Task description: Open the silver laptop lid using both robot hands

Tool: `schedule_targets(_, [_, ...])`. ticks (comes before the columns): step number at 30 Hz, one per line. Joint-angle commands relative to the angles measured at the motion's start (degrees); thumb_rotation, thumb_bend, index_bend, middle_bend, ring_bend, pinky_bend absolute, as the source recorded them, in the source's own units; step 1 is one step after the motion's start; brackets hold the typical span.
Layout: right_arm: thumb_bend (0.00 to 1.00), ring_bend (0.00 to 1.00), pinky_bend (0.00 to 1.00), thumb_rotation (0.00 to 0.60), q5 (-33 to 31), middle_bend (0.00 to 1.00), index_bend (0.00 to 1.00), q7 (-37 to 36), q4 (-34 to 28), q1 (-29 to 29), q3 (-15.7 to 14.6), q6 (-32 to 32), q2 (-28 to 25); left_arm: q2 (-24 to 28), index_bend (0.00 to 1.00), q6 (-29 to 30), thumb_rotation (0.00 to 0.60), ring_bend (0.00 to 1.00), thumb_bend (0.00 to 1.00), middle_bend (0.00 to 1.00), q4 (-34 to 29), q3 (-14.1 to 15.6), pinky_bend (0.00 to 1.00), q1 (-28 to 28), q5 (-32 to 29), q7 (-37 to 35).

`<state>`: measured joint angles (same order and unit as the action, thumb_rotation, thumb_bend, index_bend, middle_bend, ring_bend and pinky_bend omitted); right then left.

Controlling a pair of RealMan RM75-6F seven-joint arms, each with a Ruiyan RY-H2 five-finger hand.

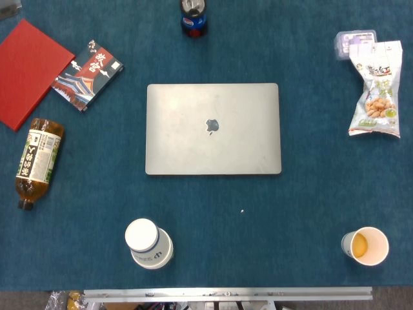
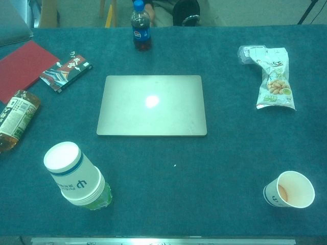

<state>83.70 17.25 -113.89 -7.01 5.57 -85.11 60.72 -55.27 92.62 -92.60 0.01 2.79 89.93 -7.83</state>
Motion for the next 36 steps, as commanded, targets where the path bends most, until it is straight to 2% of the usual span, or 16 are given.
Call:
schedule_targets(1, [0.19, 0.01, 0.12, 0.600, 0.1, 0.15, 0.11, 0.0, 0.0, -0.1, 0.0, 0.2, 0.1, -0.1, 0.22, -0.3, 0.584, 0.05, 0.42, 0.13, 0.0, 0.1, 0.00, -0.1, 0.0, 0.0])
schedule_targets(11, [0.19, 0.01, 0.12, 0.600, 1.0, 0.15, 0.11, 0.4, -1.1, -2.2, 0.8, 2.4, 0.5, -0.4, 0.22, -0.5, 0.579, 0.05, 0.42, 0.13, 0.3, 0.3, 0.00, -0.2, 0.2, -0.1])
schedule_targets(19, [0.19, 0.01, 0.12, 0.600, -0.7, 0.15, 0.11, 0.4, -2.9, -9.0, 2.9, 11.1, 3.4, -0.3, 0.22, 0.0, 0.581, 0.05, 0.42, 0.13, 0.2, 0.6, 0.00, -0.2, 1.1, -0.1])
schedule_targets(22, [0.15, 0.01, 0.12, 0.600, -2.1, 0.15, 0.11, 2.1, -3.2, -12.3, 3.8, 15.0, 5.9, -0.2, 0.22, 0.4, 0.578, 0.05, 0.42, 0.13, 0.1, 0.7, 0.00, 0.1, 1.2, -0.2])
schedule_targets(28, [0.07, 0.01, 0.12, 0.600, -9.8, 0.15, 0.11, 7.3, -1.1, -20.1, 6.2, 22.7, 14.6, 0.1, 0.22, 1.0, 0.582, 0.05, 0.42, 0.13, 0.0, 0.8, 0.00, 0.4, 1.4, -0.5])
schedule_targets(36, [0.01, 0.01, 0.12, 0.600, -17.7, 0.15, 0.11, 15.2, 2.3, -27.1, 6.6, 26.4, 23.9, 0.3, 0.22, 1.3, 0.582, 0.05, 0.42, 0.13, 0.7, 0.9, 0.00, 0.7, 1.2, -1.6])
